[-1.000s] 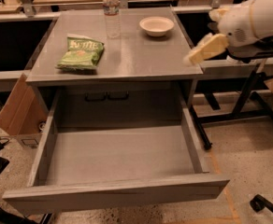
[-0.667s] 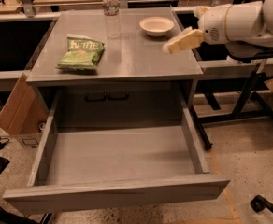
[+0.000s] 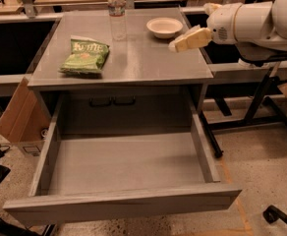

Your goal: Place water bottle into top drawer

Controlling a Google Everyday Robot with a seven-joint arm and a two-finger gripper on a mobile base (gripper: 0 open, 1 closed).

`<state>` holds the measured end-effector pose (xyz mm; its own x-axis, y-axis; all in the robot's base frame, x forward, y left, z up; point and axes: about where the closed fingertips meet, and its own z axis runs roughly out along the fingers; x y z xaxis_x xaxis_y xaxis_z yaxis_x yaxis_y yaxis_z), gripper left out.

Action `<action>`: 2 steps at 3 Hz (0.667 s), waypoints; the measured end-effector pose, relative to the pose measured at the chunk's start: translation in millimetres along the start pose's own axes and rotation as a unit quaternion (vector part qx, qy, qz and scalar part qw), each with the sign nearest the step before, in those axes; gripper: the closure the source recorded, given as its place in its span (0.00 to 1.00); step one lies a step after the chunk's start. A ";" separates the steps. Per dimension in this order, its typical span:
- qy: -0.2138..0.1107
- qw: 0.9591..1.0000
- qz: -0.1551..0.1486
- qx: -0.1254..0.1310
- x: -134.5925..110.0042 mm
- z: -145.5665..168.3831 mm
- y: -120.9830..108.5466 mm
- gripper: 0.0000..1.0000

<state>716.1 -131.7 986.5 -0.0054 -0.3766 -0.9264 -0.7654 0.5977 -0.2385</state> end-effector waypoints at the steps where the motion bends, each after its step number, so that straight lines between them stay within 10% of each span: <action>1: -0.043 0.999 0.013 0.007 -8.2 38.5 -27.3 0.00; 2: -0.099 0.994 0.025 0.028 -23.4 82.2 -63.9 0.00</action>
Offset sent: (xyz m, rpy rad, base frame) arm 0.1723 0.0339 0.0339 0.3092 -0.1944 -0.0521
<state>818.0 -102.8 999.4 0.0882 -0.2015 -0.9755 -0.7309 0.6523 -0.2009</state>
